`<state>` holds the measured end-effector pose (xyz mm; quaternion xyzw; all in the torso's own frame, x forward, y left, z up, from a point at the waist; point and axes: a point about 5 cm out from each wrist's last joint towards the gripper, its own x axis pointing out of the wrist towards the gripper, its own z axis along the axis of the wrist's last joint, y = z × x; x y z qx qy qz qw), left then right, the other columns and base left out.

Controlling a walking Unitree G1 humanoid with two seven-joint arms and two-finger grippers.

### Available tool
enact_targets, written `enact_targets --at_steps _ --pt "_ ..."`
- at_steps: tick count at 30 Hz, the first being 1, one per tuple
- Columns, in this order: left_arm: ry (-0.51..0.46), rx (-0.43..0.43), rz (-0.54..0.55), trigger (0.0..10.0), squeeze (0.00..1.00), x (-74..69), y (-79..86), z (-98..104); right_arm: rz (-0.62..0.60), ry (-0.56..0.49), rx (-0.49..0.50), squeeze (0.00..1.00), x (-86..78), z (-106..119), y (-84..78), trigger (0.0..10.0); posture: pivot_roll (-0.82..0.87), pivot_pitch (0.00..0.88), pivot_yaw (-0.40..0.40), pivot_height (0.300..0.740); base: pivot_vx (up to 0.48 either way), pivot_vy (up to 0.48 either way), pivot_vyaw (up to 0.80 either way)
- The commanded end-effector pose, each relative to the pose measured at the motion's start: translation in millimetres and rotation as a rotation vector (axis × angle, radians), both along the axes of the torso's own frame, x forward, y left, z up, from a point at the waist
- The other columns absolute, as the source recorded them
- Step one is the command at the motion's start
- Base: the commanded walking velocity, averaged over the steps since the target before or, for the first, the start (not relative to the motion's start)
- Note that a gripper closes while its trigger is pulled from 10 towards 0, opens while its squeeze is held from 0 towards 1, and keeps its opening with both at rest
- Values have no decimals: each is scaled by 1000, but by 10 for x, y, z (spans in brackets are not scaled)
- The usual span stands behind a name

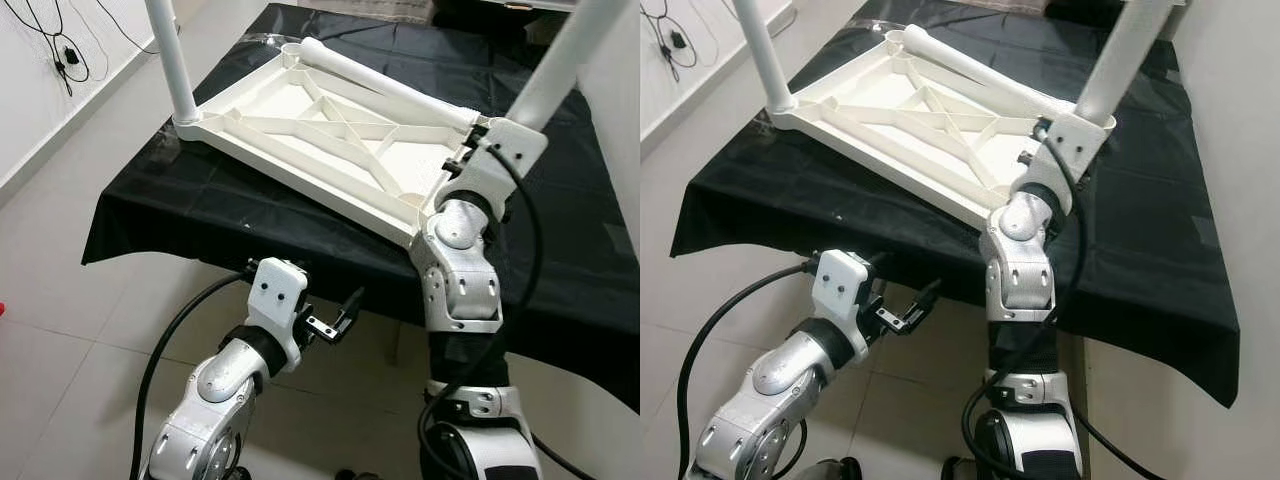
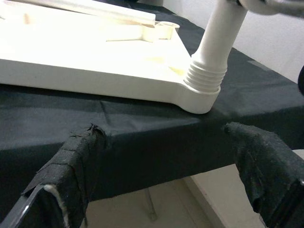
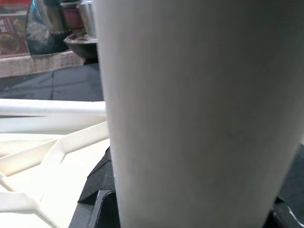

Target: Building children table

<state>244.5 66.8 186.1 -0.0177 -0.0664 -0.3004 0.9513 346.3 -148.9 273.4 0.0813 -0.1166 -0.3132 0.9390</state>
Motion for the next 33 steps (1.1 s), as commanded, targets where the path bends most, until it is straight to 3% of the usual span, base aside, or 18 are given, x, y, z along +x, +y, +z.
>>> enact_targets --at_steps 1,6,10,13,15,18,19,20,21,26,27,31,33 --pt "20 6 -6 10000 0 -2 -20 -64 -51 -41 -8 0 -52 116 -91 10000 60 172 -76 740 0 0 0" --pt "18 -4 -9 10000 0 54 -36 -51 -19 -175 -90 0 -151 435 -52 10000 60 162 -67 740 0 0 0" --pt "23 -11 -10 10000 0 76 -38 -47 -6 -226 -136 0 -217 527 -38 10000 63 159 -68 740 0 0 0" --pt "25 -10 -11 10000 0 90 -39 -54 66 -252 -151 0 -232 524 -12 10000 59 149 -62 740 0 0 0" --pt "22 -4 -15 10000 0 102 -53 -54 252 -277 -123 0 -213 470 68 10000 63 144 -64 740 0 0 0" --pt "22 -4 -15 10000 0 102 -53 -54 252 -277 -123 0 -213 470 68 10000 63 144 -64 740 0 0 0" --pt "1 22 -24 10000 0 114 -65 -37 372 -280 -113 0 -211 428 115 10000 65 142 -64 740 0 0 0" --pt "-19 58 -31 10000 1000 144 -76 -28 483 -272 -68 0 -213 361 142 10000 67 139 -69 740 0 0 0" --pt "-51 109 -42 10000 1000 196 -92 -16 588 -256 -36 0 -237 287 169 10000 67 138 -67 740 0 0 0" --pt "-82 180 -61 10000 1000 320 -131 -9 764 -216 -15 0 -328 150 260 10000 63 137 -61 740 0 0 0" --pt "-82 183 -66 10000 0 342 -142 -7 796 -211 -14 0 -350 126 284 10000 63 137 -61 740 0 0 0" --pt "-78 218 -121 10000 0 433 -265 -9 948 -183 -15 0 -467 0 430 10000 60 136 -53 740 0 0 0" --pt "-81 221 -124 10000 0 442 -276 -10 962 -181 -10 0 -478 -14 445 10000 57 134 -53 740 0 0 0"
